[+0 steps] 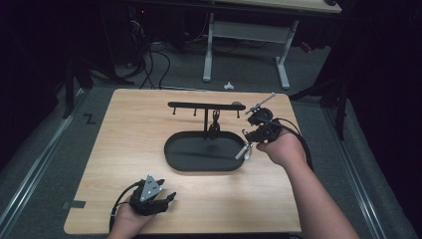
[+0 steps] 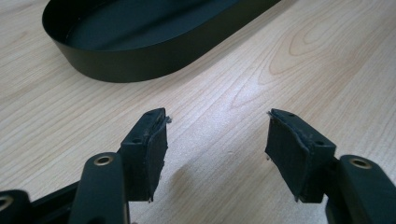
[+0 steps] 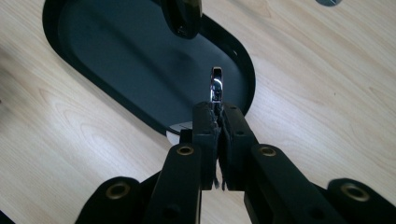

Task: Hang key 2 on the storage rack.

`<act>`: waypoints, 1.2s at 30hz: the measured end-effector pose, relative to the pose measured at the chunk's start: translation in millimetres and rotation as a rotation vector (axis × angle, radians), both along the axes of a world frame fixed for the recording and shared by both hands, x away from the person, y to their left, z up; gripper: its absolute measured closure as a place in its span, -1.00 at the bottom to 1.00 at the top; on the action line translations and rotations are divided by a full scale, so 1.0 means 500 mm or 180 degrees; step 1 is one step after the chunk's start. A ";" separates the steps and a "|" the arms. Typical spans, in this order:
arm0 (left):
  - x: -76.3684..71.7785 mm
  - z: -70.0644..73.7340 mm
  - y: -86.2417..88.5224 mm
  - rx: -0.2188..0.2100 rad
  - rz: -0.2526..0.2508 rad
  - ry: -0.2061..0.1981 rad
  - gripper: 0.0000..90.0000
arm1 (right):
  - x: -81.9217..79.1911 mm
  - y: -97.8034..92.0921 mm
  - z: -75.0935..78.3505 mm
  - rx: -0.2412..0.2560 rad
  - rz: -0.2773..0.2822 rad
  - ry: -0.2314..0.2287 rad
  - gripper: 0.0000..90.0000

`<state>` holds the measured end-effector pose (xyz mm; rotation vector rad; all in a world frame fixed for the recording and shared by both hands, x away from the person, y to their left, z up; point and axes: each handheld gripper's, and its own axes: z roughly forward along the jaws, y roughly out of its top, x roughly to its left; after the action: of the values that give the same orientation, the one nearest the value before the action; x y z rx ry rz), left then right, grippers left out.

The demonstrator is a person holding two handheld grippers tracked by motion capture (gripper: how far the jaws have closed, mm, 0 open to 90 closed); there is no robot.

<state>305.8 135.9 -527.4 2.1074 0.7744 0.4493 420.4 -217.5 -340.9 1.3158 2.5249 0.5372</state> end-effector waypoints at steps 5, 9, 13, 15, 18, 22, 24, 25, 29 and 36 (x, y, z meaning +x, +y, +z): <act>-0.002 0.003 0.001 -0.0012 0.0014 -0.0022 -0.14 | 0.024 0.012 0.010 -0.0012 0.0020 -0.0034 0.93; -0.003 0.003 -0.002 -0.0007 0.0016 -0.0021 -0.14 | 0.042 0.023 0.016 -0.0018 0.0028 -0.0045 0.93; -0.004 0.002 -0.003 0.0032 0.0003 -0.0029 -0.14 | 0.055 0.032 0.024 0.0041 0.0058 -0.0063 0.93; -0.005 0.002 -0.003 0.0020 0.0009 -0.0030 -0.14 | 0.062 0.032 0.026 0.0020 0.0049 -0.0064 0.93; -0.006 0.002 -0.001 0.0032 0.0001 -0.0028 -0.14 | 0.071 0.027 0.027 0.0063 -0.0001 -0.0049 0.93; -0.004 0.003 0.001 0.0022 0.0010 -0.0010 -0.14 | 0.084 0.021 0.024 0.0090 -0.0010 -0.0026 0.93; -0.005 0.004 0.002 0.0029 0.0005 -0.0006 -0.14 | 0.090 0.017 0.022 0.0106 -0.0030 -0.0049 0.92; -0.005 0.004 0.002 0.0029 0.0006 -0.0007 -0.14 | 0.092 0.016 0.021 0.0111 -0.0031 -0.0054 0.92; -0.005 0.003 0.003 0.0027 0.0004 -0.0002 -0.14 | 0.100 0.018 0.013 0.0063 -0.0022 -0.0127 0.88; -0.005 0.003 0.003 0.0027 0.0004 0.0002 -0.14 | 0.104 0.012 -0.008 -0.0067 -0.0155 -0.0233 0.68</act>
<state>303.4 137.3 -525.8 2.1151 0.7755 0.4534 472.3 -211.3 -345.0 1.3220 2.4266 0.5373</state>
